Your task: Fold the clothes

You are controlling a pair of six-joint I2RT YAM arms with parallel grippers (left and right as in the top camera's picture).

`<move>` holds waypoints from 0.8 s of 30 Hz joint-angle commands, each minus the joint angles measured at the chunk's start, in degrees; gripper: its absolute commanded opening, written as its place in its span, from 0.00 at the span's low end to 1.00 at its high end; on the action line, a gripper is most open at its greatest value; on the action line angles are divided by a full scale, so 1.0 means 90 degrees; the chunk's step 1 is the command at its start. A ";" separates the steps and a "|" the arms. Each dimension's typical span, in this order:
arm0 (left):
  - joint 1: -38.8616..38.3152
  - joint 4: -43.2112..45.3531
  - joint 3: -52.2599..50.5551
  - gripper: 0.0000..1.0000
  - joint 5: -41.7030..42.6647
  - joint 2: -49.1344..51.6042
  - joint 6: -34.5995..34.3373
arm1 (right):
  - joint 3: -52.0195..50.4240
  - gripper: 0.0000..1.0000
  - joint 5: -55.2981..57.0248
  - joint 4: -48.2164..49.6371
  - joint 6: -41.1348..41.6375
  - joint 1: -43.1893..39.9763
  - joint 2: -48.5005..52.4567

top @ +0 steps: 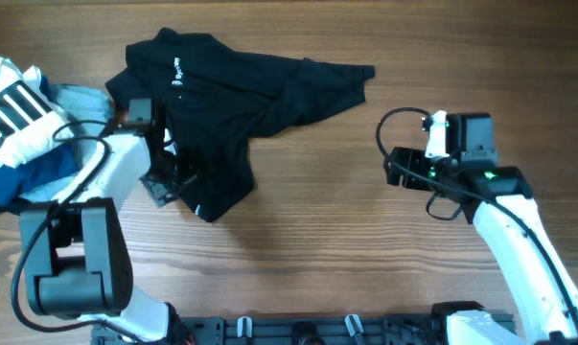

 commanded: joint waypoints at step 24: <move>0.0221 -0.0311 -0.0512 0.04 0.0498 0.0000 -0.0090 | 0.6438 0.04 0.3123 -0.1474 0.1185 0.1851 0.5863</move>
